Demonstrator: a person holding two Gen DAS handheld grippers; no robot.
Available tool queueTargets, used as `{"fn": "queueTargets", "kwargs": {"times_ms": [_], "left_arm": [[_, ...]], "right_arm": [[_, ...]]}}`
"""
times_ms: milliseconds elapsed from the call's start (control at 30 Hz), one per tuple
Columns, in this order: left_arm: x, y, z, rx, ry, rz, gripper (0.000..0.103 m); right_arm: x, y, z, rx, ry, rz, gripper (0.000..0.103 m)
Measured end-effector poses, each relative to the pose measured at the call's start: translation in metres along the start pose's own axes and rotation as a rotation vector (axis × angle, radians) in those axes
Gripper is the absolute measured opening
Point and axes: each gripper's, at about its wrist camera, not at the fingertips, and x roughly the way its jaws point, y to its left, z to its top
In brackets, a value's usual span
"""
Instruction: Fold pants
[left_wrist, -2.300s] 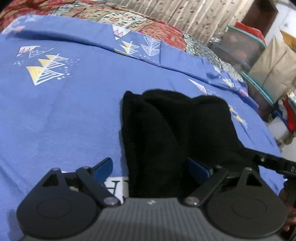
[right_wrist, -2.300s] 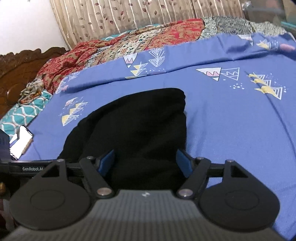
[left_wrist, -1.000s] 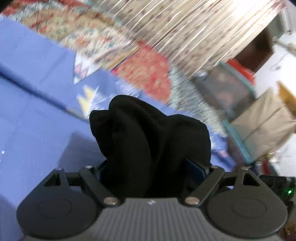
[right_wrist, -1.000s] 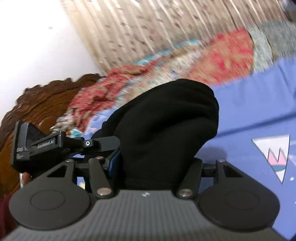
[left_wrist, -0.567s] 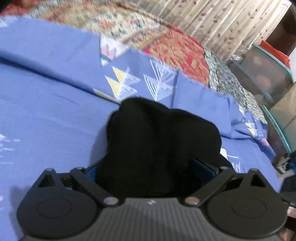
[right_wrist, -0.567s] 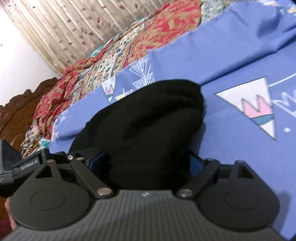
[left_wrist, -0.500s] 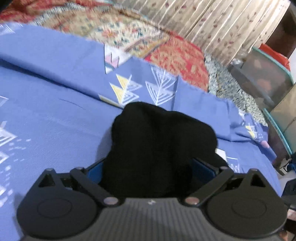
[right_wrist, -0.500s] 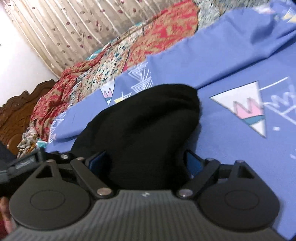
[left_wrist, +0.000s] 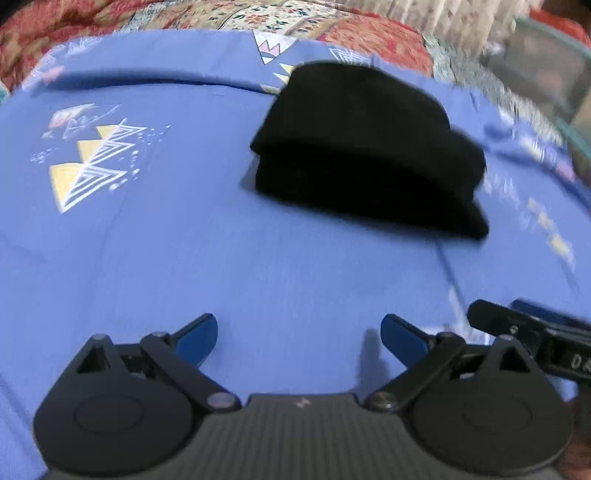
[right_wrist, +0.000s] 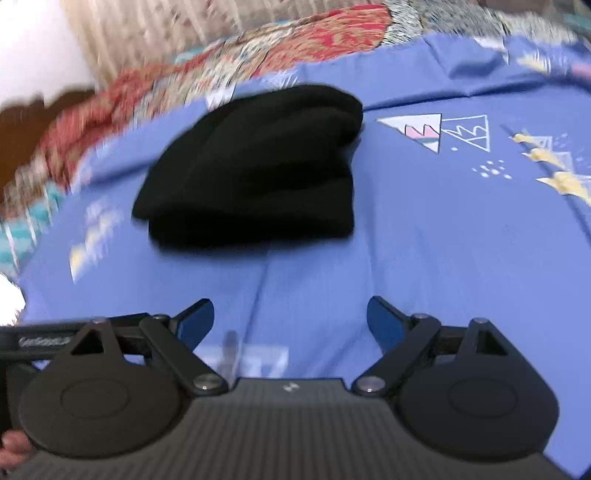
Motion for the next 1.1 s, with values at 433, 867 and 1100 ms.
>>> {"fn": "queueTargets", "kwargs": {"times_ms": [433,867,1100], "left_arm": [[-0.044,-0.024,-0.067,0.058,0.057,0.099,0.103],[-0.053,-0.033,-0.077,0.073,0.09,0.132,0.103],[-0.049,-0.035,-0.075,0.077,0.108,0.145,0.103]], "right_arm": [[-0.06,0.004,-0.063,0.011,0.046,-0.06,0.092],[-0.062,-0.005,-0.063,0.141,0.084,-0.05,0.103],[-0.062,-0.008,-0.068,0.167,0.082,-0.031,0.103]]}}
